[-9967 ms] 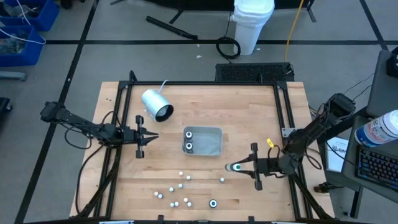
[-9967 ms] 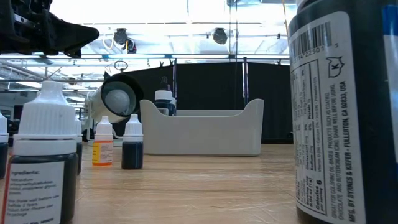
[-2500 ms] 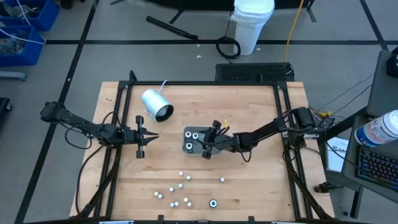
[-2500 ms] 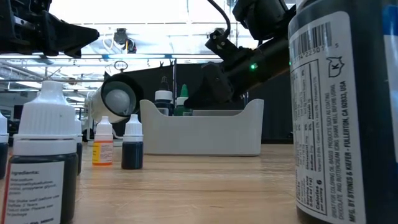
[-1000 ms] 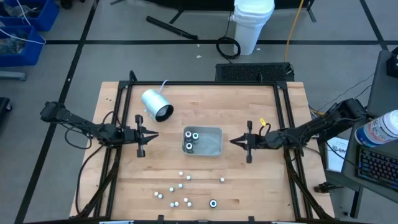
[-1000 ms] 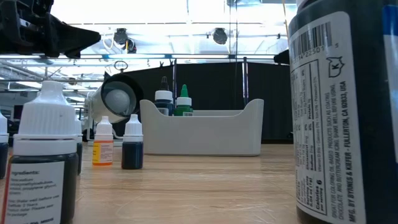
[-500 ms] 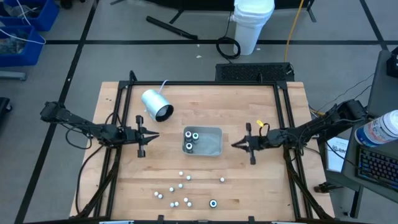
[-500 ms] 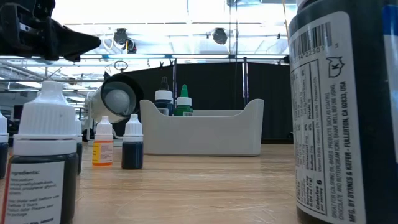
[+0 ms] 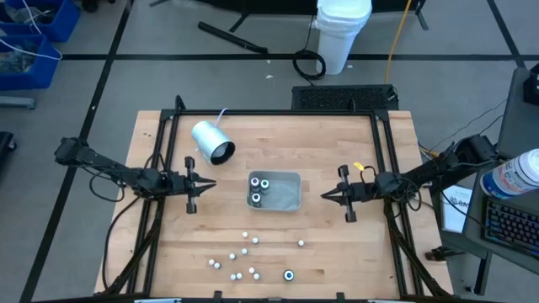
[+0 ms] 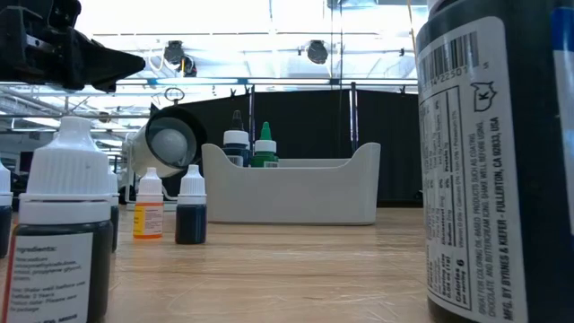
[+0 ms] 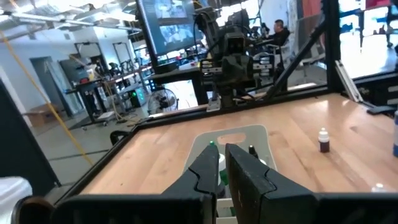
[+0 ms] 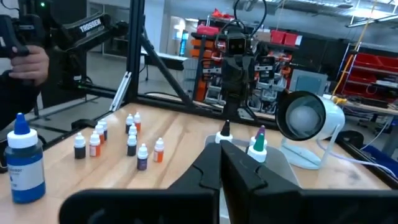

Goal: Pick & Place food coloring
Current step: Put the big blue food coloring bottle into the gray bin

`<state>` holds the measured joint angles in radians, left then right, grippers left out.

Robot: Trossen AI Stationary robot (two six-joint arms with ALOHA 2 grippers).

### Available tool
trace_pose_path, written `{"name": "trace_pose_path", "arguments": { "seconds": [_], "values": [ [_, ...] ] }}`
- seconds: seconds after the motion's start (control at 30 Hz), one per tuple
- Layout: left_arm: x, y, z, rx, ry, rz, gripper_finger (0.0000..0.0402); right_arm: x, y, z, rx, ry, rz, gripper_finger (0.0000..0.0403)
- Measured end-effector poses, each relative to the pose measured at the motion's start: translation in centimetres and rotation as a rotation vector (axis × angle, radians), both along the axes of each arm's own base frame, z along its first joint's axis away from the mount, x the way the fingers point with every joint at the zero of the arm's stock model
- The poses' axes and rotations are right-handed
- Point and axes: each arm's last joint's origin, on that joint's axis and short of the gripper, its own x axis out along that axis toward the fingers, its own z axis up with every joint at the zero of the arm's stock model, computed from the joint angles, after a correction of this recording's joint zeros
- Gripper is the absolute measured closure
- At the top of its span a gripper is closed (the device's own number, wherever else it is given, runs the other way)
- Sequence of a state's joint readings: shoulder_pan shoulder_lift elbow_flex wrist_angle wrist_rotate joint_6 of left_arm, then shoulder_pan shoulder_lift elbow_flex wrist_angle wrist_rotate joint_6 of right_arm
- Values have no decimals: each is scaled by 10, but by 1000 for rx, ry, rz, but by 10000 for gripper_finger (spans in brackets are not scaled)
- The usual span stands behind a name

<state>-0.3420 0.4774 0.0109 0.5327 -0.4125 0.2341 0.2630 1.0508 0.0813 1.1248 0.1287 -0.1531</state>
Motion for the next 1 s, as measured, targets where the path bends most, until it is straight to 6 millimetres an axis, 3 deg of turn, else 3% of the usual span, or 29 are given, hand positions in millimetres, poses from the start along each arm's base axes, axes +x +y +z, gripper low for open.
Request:
{"name": "trace_pose_path", "arguments": {
  "seconds": [0.37,0.67,0.83,1.0],
  "values": [
    [1,3,0,6,-1,23,364,-10,-7,11,-14,-35,-139,403],
    [2,15,-2,-46,14,168,364,-28,-12,17,25,-15,-125,403],
    [6,18,-6,-86,41,188,364,-31,-11,22,13,-65,-10,403],
    [27,7,16,-107,95,135,364,-31,-16,24,25,-78,-32,403]
  ]
}}
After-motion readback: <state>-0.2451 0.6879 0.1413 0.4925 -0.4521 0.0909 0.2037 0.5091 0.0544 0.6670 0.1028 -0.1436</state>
